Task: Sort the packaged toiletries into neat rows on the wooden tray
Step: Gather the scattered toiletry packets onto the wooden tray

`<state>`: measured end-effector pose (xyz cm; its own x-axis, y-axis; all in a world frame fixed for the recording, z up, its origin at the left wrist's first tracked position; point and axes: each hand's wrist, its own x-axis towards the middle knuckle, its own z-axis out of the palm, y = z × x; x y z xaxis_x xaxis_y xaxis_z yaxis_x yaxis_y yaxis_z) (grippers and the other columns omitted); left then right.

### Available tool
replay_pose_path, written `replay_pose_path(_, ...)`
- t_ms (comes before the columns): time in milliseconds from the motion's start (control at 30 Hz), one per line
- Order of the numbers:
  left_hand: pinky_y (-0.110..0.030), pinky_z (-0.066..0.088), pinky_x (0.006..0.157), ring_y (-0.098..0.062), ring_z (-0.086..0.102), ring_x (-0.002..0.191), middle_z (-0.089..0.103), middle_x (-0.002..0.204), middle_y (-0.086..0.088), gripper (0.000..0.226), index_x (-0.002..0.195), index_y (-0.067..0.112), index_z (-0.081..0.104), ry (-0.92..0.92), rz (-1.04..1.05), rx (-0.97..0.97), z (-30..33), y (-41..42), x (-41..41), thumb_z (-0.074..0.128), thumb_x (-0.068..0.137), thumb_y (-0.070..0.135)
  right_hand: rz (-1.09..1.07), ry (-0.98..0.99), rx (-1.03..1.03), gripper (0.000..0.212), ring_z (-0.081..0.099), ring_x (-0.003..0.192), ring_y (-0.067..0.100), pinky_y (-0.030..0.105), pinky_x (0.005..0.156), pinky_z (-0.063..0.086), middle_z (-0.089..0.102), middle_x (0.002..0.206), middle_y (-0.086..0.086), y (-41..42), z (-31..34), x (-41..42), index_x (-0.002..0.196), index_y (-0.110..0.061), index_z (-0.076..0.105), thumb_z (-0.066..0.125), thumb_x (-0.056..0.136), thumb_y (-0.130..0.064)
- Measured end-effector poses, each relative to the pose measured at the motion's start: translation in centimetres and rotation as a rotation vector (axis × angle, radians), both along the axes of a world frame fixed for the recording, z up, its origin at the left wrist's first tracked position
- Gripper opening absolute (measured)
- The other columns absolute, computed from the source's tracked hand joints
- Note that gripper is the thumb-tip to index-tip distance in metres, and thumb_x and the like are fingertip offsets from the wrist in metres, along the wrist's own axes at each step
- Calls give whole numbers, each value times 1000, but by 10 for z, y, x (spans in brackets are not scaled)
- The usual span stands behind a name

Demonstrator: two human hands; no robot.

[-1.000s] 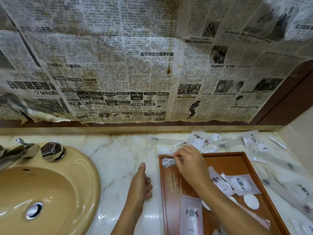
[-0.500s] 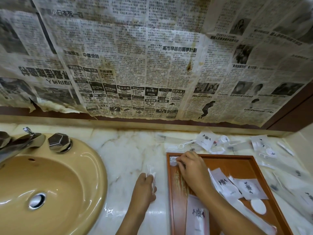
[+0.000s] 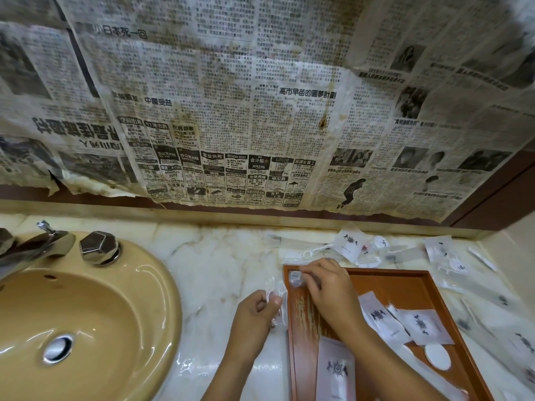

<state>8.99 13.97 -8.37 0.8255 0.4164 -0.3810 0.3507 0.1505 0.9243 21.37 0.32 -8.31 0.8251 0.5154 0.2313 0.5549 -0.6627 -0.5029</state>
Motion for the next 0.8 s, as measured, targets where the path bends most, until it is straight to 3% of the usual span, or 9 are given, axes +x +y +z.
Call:
replay_pose_path(67,-17,34,51,-16,43,60,48,61,-6,37,72,1,50,-14,15,3,2,-1,3,65,93,28,12,62,75,15,56,92,4,30,81,50,60,90,-18,1,7,-3,99,-24,75,69,88,-16)
replay_pose_path(267,-16,34,51,-10,48,53,58,57,-4,36,57,20,55,-67,76,-36,12,-7,12,68,91,19,-36,358,311,11,65,86,2,19,73,52,71,90,-18,1,24,-27,93,-31,77,71,86,-24)
replay_pose_path(433,-17,41,54,-14,57,58,67,65,-14,23,74,-1,65,-83,79,-76,11,-12,18,70,89,16,-64,547,395,15,67,81,7,21,74,54,74,86,-12,-6,22,-38,88,-27,77,75,83,-13)
replay_pose_path(500,-16,43,54,-13,60,59,70,68,-14,19,75,3,70,-83,66,-80,10,-15,19,69,90,16,-78,589,440,18,68,82,7,20,76,53,75,86,-10,-9,22,-40,86,-23,78,74,83,-6)
replay_pose_path(667,-16,41,54,-10,58,58,66,63,-8,22,72,12,73,-47,54,5,4,-14,17,71,89,24,-137,487,394,19,66,76,8,26,72,54,73,80,-10,-21,19,-31,82,-27,76,75,82,-8)
replay_pose_path(800,-17,39,52,-9,49,54,58,57,2,27,76,6,70,-31,78,44,0,-10,14,67,91,27,-135,239,221,16,58,74,6,13,63,44,63,75,-17,-31,11,-20,79,-29,73,77,80,-14)
